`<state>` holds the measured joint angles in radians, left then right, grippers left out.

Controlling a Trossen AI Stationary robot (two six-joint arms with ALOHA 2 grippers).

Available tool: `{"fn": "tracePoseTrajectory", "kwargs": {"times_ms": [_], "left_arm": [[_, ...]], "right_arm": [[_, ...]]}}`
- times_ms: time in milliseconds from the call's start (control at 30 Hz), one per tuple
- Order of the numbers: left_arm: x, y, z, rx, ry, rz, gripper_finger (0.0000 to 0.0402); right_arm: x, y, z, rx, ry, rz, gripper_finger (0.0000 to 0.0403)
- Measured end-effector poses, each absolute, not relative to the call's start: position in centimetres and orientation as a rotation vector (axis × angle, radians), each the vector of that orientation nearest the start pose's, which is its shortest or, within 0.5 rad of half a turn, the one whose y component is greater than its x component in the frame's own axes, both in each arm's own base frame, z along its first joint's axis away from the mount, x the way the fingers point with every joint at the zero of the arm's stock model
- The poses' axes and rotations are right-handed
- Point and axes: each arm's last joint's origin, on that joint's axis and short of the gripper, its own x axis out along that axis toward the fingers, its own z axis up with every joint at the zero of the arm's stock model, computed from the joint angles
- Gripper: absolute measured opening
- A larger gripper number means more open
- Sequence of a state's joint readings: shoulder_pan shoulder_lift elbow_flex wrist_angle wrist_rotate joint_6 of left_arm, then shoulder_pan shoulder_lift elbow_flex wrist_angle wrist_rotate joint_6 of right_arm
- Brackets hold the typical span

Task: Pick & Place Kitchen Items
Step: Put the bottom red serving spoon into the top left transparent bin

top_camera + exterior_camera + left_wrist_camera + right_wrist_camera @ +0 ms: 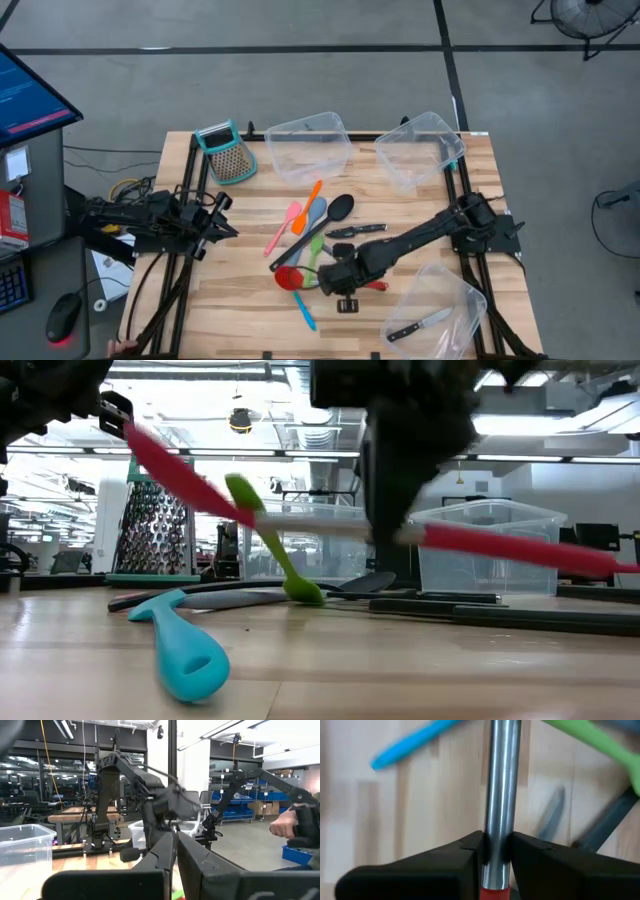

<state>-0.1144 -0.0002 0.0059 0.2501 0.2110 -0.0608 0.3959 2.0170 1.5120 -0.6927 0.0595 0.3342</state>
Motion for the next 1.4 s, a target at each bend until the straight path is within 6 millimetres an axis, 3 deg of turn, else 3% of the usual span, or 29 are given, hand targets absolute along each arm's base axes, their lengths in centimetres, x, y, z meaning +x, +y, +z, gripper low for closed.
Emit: {"fn": "tracePoseTrajectory", "kwargs": {"times_ms": [500,700,933,1167,1400], "left_arm": [[9.2,-1.7,18.9,-0.047,-0.249,-0.332,0.0008],[9.2,-1.7,19.0,-0.047,-0.251,-0.331,0.0008],[9.2,-1.7,19.0,-0.047,-0.251,-0.331,0.0008],[9.2,-1.7,19.0,-0.047,-0.252,-0.331,0.0008],[9.2,-1.7,19.0,-0.047,-0.253,-0.331,0.0008]], "right_arm": [[37.0,12.4,28.0,0.071,0.889,0.171,0.0061],[35.7,10.1,30.9,0.05,0.822,0.102,0.0061],[34.6,4.6,35.4,-0.013,0.724,-0.005,0.0061],[34.1,-2.3,39.7,-0.218,0.698,-0.22,0.0061],[34.6,-8.9,39.4,-0.436,0.83,-0.43,0.006]]}}
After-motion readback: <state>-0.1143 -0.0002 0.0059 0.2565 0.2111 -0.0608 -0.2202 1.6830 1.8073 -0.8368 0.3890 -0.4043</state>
